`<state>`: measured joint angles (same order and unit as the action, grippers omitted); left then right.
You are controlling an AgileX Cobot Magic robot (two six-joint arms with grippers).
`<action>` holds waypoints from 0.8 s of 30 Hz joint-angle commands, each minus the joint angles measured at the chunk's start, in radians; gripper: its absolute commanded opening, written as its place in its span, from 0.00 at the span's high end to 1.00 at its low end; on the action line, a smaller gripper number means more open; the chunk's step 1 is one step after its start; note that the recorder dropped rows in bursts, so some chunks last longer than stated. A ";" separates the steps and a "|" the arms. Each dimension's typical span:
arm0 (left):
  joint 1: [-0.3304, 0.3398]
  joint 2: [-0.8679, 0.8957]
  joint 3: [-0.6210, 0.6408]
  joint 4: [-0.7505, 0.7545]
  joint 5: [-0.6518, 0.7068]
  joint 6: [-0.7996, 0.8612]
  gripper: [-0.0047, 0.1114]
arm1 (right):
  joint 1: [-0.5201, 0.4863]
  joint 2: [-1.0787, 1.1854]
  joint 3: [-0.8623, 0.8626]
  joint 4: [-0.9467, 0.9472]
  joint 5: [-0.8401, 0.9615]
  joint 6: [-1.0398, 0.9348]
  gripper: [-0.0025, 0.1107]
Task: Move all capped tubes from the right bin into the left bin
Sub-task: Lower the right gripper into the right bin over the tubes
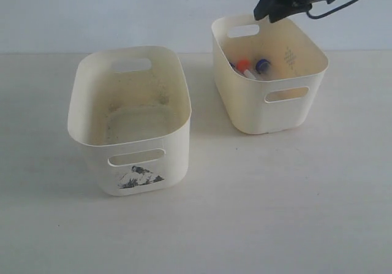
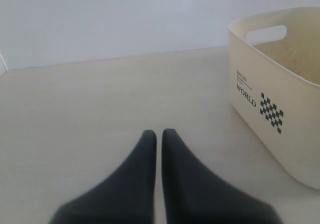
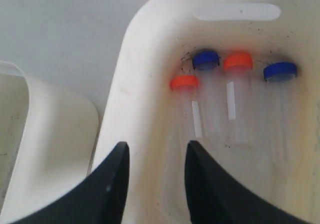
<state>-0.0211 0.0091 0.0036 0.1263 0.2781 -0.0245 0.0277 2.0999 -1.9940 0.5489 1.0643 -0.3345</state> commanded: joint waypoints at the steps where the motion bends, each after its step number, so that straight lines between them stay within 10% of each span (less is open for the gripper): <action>1: 0.001 -0.002 -0.004 -0.007 -0.017 -0.012 0.92 | 0.037 0.102 -0.133 -0.017 0.021 0.019 0.66; 24: 0.001 -0.002 -0.004 -0.007 -0.017 -0.012 0.92 | 0.100 0.283 -0.169 -0.258 -0.193 0.093 0.66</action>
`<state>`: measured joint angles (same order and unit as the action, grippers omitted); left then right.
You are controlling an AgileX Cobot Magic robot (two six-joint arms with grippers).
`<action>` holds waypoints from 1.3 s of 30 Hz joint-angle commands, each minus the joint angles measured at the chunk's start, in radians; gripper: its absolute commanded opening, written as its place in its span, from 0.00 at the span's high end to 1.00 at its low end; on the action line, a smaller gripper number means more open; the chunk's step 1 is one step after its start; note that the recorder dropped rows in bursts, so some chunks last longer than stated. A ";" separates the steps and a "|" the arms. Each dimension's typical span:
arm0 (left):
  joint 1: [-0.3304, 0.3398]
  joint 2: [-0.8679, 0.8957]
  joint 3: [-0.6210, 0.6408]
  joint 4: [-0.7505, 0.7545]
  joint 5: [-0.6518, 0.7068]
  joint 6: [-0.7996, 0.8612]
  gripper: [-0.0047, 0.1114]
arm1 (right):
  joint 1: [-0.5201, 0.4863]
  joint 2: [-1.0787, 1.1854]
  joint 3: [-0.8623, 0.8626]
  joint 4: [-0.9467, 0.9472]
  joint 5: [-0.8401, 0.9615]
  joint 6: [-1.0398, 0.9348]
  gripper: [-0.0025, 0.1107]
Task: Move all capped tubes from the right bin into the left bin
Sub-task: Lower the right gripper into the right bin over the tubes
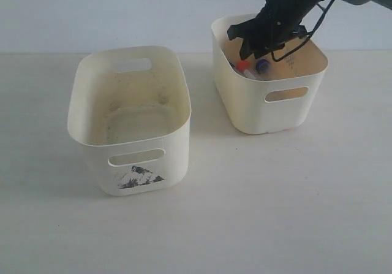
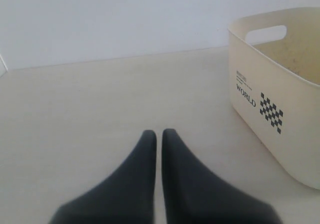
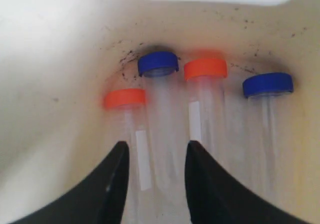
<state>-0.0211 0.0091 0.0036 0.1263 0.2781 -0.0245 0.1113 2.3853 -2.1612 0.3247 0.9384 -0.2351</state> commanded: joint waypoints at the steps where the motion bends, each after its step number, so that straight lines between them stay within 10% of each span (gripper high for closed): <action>1: 0.001 -0.002 -0.004 -0.007 -0.017 -0.012 0.92 | 0.019 -0.002 -0.002 -0.039 -0.084 -0.007 0.66; 8: 0.001 -0.002 -0.004 -0.007 -0.017 -0.012 0.92 | 0.028 -0.001 -0.002 -0.050 -0.153 -0.041 0.45; 22: 0.001 -0.002 -0.004 -0.007 -0.017 -0.012 0.92 | 0.028 0.051 -0.002 -0.088 -0.164 -0.035 0.64; 39: 0.001 -0.002 -0.004 -0.007 -0.017 -0.012 0.92 | 0.028 0.116 -0.002 -0.198 -0.155 0.029 0.46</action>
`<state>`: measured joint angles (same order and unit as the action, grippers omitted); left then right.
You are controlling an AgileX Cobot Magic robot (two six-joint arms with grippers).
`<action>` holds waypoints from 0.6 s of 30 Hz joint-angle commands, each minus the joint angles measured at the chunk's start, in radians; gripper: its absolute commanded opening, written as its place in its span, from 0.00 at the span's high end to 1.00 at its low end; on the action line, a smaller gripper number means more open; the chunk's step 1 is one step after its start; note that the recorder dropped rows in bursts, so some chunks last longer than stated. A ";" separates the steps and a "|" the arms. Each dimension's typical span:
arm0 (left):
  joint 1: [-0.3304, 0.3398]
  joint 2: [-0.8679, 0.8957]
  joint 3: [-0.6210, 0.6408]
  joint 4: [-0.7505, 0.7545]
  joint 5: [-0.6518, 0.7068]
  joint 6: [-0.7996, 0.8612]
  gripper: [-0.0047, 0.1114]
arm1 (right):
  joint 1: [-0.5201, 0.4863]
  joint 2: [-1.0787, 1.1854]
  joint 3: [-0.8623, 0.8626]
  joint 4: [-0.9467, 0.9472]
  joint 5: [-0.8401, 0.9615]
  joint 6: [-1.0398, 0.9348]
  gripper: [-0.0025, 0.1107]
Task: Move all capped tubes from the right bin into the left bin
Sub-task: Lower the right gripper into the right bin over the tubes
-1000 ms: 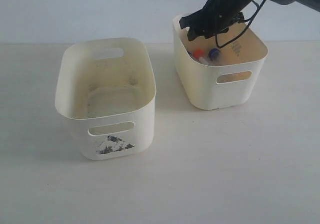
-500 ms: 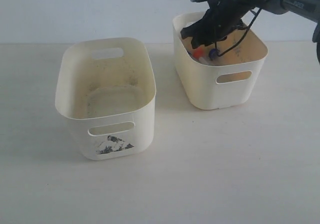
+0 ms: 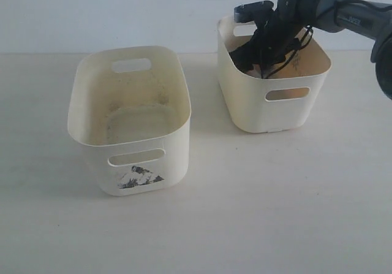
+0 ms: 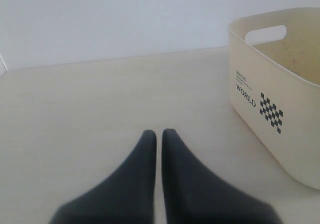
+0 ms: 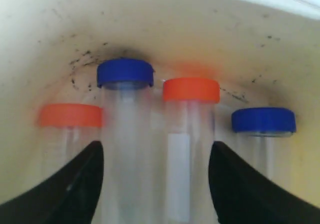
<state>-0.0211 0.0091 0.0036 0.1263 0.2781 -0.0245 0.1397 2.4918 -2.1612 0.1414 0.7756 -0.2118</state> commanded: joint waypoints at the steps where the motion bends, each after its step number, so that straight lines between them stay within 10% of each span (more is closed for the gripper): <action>1: 0.001 -0.002 -0.004 -0.007 -0.017 -0.012 0.92 | -0.001 0.014 -0.002 -0.014 0.015 0.006 0.46; 9: 0.001 -0.002 -0.004 -0.007 -0.017 -0.012 0.92 | -0.001 0.063 -0.002 -0.014 0.060 0.008 0.48; 14: 0.001 -0.002 -0.004 -0.007 -0.017 -0.012 0.92 | -0.001 0.057 -0.004 0.000 0.088 0.045 0.95; 18: 0.001 -0.002 -0.004 -0.007 -0.017 -0.012 0.92 | -0.001 0.005 -0.004 0.006 0.086 0.052 0.98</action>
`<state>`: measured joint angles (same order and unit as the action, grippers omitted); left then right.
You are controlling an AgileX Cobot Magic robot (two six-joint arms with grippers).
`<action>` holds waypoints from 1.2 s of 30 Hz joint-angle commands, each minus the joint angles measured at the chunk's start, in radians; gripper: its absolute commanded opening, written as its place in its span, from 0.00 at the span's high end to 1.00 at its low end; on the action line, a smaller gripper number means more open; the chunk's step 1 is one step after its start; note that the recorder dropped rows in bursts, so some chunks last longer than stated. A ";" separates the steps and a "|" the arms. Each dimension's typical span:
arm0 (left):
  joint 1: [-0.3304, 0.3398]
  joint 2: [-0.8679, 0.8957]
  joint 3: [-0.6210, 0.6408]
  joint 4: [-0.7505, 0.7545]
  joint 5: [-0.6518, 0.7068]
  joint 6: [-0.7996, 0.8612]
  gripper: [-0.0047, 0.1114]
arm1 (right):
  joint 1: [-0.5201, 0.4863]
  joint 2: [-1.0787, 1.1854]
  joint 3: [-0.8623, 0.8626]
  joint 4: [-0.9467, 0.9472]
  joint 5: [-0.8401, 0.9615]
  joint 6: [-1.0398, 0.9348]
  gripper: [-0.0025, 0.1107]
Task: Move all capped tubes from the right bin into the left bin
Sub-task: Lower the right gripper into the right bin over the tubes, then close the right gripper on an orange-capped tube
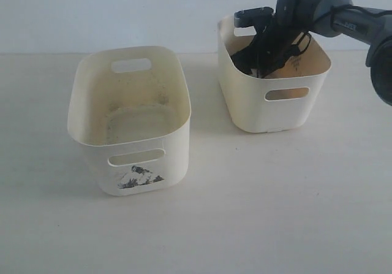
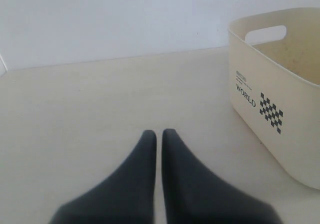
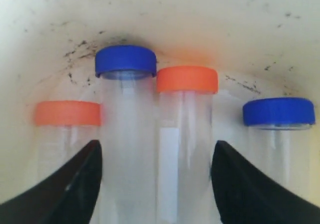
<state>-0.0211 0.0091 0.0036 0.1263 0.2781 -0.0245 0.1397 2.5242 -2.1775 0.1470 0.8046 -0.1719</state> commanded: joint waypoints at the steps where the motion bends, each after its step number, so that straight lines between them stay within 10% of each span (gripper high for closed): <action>1: 0.001 -0.002 -0.004 -0.007 -0.017 -0.012 0.92 | -0.001 -0.040 0.012 0.001 0.057 0.012 0.98; 11: 0.001 -0.002 -0.004 -0.007 -0.017 -0.012 0.92 | -0.001 -0.104 0.015 -0.006 0.104 0.012 0.96; 18: 0.001 -0.002 -0.004 -0.007 -0.017 -0.012 0.92 | -0.001 -0.104 0.015 -0.042 0.102 0.035 0.61; 36: 0.001 -0.002 -0.004 -0.007 -0.017 -0.012 0.92 | -0.001 -0.041 0.015 -0.100 0.098 0.103 0.64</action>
<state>-0.0211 0.0091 0.0036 0.1263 0.2781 -0.0245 0.1463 2.4741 -2.1625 0.0721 0.9053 -0.0772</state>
